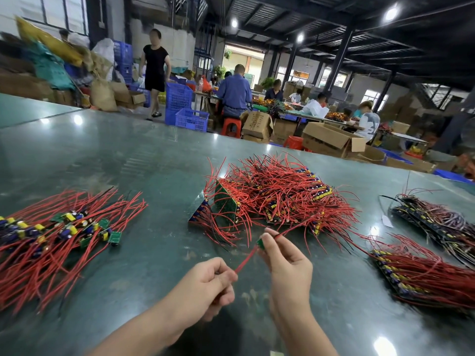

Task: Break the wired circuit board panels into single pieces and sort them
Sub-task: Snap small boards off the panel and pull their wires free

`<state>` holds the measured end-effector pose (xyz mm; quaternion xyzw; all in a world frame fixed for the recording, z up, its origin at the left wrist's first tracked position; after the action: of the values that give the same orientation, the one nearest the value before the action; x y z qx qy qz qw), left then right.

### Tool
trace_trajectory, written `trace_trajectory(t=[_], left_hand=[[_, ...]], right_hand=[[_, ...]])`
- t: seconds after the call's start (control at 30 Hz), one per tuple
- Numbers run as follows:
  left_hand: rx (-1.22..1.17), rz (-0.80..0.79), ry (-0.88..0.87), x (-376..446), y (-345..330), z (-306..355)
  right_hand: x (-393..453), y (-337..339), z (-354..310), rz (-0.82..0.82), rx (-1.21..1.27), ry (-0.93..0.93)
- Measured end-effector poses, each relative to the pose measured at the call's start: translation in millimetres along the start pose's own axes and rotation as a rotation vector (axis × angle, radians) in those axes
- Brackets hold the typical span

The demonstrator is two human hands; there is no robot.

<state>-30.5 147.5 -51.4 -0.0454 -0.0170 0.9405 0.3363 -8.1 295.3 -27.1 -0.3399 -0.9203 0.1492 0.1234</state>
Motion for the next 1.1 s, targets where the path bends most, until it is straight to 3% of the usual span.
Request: trace_trajectory(t=[0.2,0.4,0.6,0.63,0.73,0.83,0.87,0.9,0.97,1.03,1.1], left_hand=[[0.307,0.061,-0.121,-1,2,3],[0.193,-0.035,-0.022,-3,-9,-3],[0.692,0.18,-0.303,-11,-1,10],[0.746,0.221,-0.316,-14,-1,14],[1.278,0.273,-0.304,-14,-2,18],[1.449,0.303,-0.285,-12,-2,18],[1.432,0.25,-0.267,-12,-4,17],[1.249,0.233,-0.223,-11,-4,17],[0.648,0.128,-0.138,-7,-5,2],[0.04,-0.12,0.018,-6,-19,-4],[-0.351,-0.236,0.104,-9,-24,-3]], right_hand=[[5,4,-5,-0.016,-0.114,0.083],[15,15,-3,0.051,-0.088,0.044],[15,13,-2,0.026,-0.111,0.072],[14,13,-3,0.026,-0.114,0.086],[13,13,-6,0.036,-0.134,0.135],[10,12,-9,0.032,-0.139,0.192],[10,11,-10,0.027,-0.13,0.2],[10,11,-10,0.024,-0.119,0.197],[13,12,-7,0.025,-0.074,0.151],[16,13,-3,0.014,0.041,0.054],[18,12,1,-0.007,0.164,-0.03]])
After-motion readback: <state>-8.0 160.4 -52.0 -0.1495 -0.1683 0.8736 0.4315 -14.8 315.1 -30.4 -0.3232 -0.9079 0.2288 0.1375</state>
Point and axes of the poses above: each hand's wrist, its own x-axis towards the middle knuckle, its own y-axis out of the back of the hand, z = x × y, the point moved 6 cm from there along x, towards the middle knuckle, and after that the axes turned 1 degree about -z, right-handed, at the moved point
